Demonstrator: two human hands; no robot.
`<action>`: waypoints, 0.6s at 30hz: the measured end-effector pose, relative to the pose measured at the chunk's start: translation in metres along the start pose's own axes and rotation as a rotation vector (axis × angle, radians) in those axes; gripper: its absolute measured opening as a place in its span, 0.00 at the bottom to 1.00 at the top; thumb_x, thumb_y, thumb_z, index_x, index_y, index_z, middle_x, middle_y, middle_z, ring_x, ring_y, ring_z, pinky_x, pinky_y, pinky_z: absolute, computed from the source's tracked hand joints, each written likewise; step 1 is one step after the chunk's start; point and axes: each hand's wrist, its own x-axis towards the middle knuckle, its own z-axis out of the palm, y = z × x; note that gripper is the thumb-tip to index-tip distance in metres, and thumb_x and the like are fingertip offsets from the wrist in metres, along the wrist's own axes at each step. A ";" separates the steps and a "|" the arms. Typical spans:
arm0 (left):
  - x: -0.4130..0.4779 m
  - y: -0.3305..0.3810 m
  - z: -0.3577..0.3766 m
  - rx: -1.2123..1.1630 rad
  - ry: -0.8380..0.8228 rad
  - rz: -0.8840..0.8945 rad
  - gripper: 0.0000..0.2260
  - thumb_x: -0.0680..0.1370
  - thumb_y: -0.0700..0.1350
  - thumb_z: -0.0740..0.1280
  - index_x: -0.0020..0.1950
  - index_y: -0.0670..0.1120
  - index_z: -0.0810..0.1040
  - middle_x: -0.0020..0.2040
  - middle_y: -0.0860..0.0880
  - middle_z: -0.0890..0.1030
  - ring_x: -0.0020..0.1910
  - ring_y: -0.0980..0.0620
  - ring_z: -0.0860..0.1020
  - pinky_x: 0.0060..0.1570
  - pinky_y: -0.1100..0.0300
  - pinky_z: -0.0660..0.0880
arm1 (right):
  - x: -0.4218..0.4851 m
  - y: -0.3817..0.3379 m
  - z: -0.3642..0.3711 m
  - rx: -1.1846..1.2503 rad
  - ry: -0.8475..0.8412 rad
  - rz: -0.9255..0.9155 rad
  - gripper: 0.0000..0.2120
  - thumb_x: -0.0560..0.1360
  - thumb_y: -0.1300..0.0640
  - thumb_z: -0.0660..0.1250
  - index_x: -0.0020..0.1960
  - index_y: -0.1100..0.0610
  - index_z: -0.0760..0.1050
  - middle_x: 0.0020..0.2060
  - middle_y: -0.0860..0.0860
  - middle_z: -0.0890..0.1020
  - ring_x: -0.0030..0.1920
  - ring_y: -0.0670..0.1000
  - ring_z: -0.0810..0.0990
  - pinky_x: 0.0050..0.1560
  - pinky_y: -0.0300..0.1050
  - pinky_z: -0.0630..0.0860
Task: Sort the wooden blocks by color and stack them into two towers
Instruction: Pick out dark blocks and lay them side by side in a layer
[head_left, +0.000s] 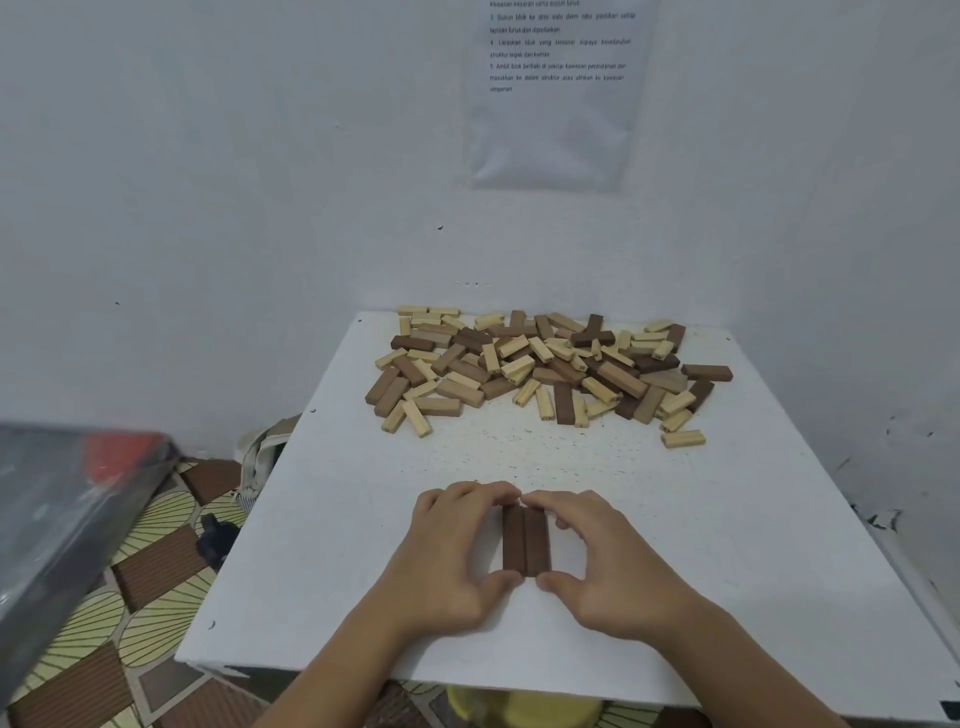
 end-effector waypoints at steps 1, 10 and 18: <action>0.000 0.000 0.000 0.005 0.001 -0.001 0.32 0.72 0.61 0.72 0.75 0.61 0.65 0.69 0.65 0.69 0.71 0.62 0.63 0.70 0.53 0.63 | 0.000 0.001 -0.002 0.009 -0.013 0.000 0.34 0.72 0.46 0.76 0.72 0.31 0.64 0.64 0.30 0.68 0.65 0.35 0.67 0.67 0.37 0.67; 0.007 0.000 0.003 0.065 0.003 0.013 0.38 0.72 0.69 0.70 0.78 0.64 0.58 0.70 0.71 0.68 0.74 0.58 0.63 0.71 0.56 0.60 | 0.072 0.010 -0.037 -0.239 0.275 0.185 0.31 0.75 0.66 0.60 0.76 0.48 0.67 0.76 0.44 0.68 0.68 0.51 0.62 0.69 0.53 0.65; 0.009 -0.003 0.004 0.062 -0.011 0.024 0.38 0.72 0.65 0.72 0.78 0.63 0.58 0.70 0.71 0.70 0.74 0.58 0.63 0.72 0.55 0.58 | 0.091 0.009 -0.033 -0.472 0.234 0.163 0.37 0.69 0.70 0.57 0.74 0.45 0.63 0.66 0.41 0.70 0.59 0.51 0.60 0.62 0.54 0.62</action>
